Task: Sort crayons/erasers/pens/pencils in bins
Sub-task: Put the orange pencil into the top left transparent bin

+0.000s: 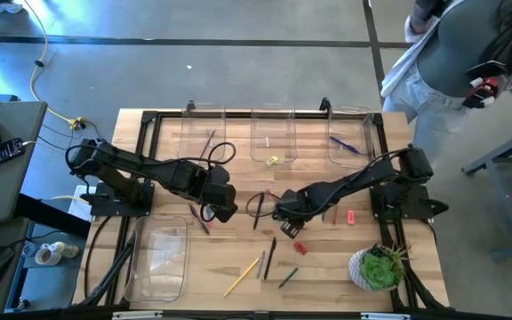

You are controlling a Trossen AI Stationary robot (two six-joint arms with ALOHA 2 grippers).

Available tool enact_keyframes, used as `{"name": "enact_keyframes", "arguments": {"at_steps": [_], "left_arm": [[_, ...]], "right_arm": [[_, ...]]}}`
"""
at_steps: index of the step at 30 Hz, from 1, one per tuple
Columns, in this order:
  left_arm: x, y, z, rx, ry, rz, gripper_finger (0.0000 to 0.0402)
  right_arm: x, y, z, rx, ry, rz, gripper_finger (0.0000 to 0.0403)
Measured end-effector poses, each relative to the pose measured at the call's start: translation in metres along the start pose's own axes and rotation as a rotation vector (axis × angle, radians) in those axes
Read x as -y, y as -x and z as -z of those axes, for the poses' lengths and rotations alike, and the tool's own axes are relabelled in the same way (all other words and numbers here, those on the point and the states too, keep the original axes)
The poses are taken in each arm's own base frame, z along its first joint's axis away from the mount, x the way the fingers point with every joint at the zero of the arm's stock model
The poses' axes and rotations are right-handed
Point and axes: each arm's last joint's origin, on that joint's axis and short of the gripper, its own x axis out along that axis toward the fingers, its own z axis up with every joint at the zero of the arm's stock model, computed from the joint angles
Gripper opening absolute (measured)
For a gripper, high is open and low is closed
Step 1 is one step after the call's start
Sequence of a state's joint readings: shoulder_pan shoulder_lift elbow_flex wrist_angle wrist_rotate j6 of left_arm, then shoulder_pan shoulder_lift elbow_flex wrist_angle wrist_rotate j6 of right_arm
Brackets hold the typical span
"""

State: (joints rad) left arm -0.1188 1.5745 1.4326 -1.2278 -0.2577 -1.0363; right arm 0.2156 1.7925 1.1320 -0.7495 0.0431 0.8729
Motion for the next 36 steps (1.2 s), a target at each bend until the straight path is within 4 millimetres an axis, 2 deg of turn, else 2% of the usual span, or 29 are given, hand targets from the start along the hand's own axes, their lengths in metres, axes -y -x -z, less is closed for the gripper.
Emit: {"name": "enact_keyframes", "arguments": {"at_steps": [9, 17, 21, 29, 36], "left_arm": [[0.000, 0.000, 0.000, 0.000, 0.000, 0.000, 0.0144], [0.000, 0.000, 0.000, 0.000, 0.000, 0.000, 0.0144], [0.000, 0.000, 0.000, -0.001, 0.000, 0.000, 0.0144], [0.001, 0.001, 0.002, -0.001, -0.009, 0.002, 0.0144], [0.005, 0.003, 0.009, -0.003, -0.034, 0.009, 0.0144]], "right_arm": [[0.000, -0.022, 0.003, -0.057, 0.010, 0.069, 0.0130], [0.000, -0.025, 0.005, -0.054, 0.016, 0.111, 0.0128], [0.002, -0.025, 0.005, -0.066, 0.006, 0.125, 0.0101], [0.008, -0.025, 0.002, -0.091, 0.017, 0.128, 0.0010], [0.011, -0.026, -0.001, -0.112, 0.046, 0.123, 0.0013]]}}
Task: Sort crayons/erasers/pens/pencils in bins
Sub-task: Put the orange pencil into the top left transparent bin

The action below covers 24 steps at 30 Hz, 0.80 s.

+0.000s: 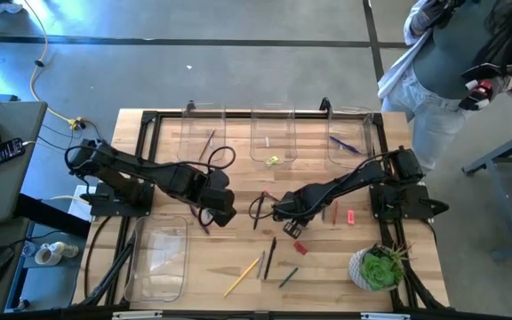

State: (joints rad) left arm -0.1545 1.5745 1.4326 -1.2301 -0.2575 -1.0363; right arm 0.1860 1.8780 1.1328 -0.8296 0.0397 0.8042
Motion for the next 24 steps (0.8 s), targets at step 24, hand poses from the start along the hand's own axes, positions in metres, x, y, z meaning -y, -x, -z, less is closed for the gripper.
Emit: {"name": "enact_keyframes", "arguments": {"at_steps": [24], "left_arm": [[0.004, 0.006, 0.009, 0.057, -0.111, -0.017, 0.0144]], "right_arm": [[0.018, 0.066, 0.017, 0.128, 0.052, -0.089, 0.0003]]}}
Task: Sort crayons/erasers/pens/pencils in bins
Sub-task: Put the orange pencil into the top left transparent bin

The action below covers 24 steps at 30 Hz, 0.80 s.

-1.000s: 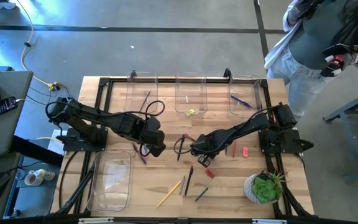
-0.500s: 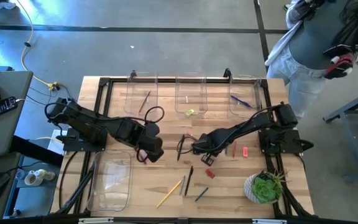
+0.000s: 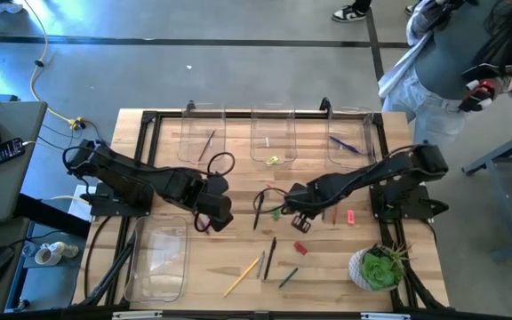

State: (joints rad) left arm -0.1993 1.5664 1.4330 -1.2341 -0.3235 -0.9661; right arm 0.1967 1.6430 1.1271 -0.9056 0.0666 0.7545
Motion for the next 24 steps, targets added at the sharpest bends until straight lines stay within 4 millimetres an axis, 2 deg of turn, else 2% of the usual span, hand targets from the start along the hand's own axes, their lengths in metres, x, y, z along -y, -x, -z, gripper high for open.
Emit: {"name": "enact_keyframes", "arguments": {"at_steps": [6, 13, 24], "left_arm": [[-0.003, 0.005, -0.001, 0.031, -0.021, 0.004, 0.0144], [-0.007, 0.014, -0.006, 0.149, -0.014, 0.003, 0.0144], [-0.005, 0.014, -0.029, 0.311, -0.025, 0.053, 0.0144]], "right_arm": [[0.007, 0.034, 0.003, 0.122, -0.002, -0.072, 0.0003], [0.017, 0.070, 0.003, 0.307, -0.016, -0.152, 0.0003], [0.036, 0.100, -0.009, 0.515, 0.005, -0.216, 0.0003]]}}
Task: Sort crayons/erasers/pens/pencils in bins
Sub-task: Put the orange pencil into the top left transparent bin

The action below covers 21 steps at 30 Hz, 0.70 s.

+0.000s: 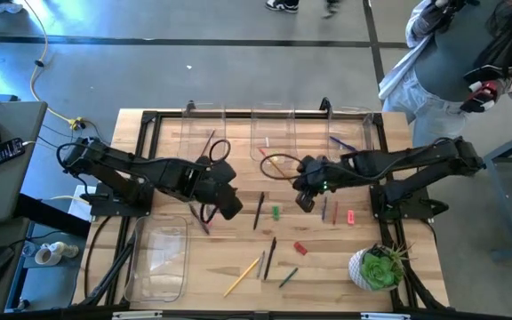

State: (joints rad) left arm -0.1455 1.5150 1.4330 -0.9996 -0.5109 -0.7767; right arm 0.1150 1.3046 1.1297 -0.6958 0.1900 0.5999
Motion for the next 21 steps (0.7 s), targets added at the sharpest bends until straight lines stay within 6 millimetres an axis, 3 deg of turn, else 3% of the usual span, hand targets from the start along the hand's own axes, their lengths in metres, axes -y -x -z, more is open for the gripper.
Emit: {"name": "enact_keyframes", "arguments": {"at_steps": [21], "left_arm": [[-0.012, -0.006, -0.069, 0.393, -0.027, 0.186, 0.0144]], "right_arm": [[0.030, 0.051, -0.042, 0.369, 0.144, -0.135, 0.0003]]}}
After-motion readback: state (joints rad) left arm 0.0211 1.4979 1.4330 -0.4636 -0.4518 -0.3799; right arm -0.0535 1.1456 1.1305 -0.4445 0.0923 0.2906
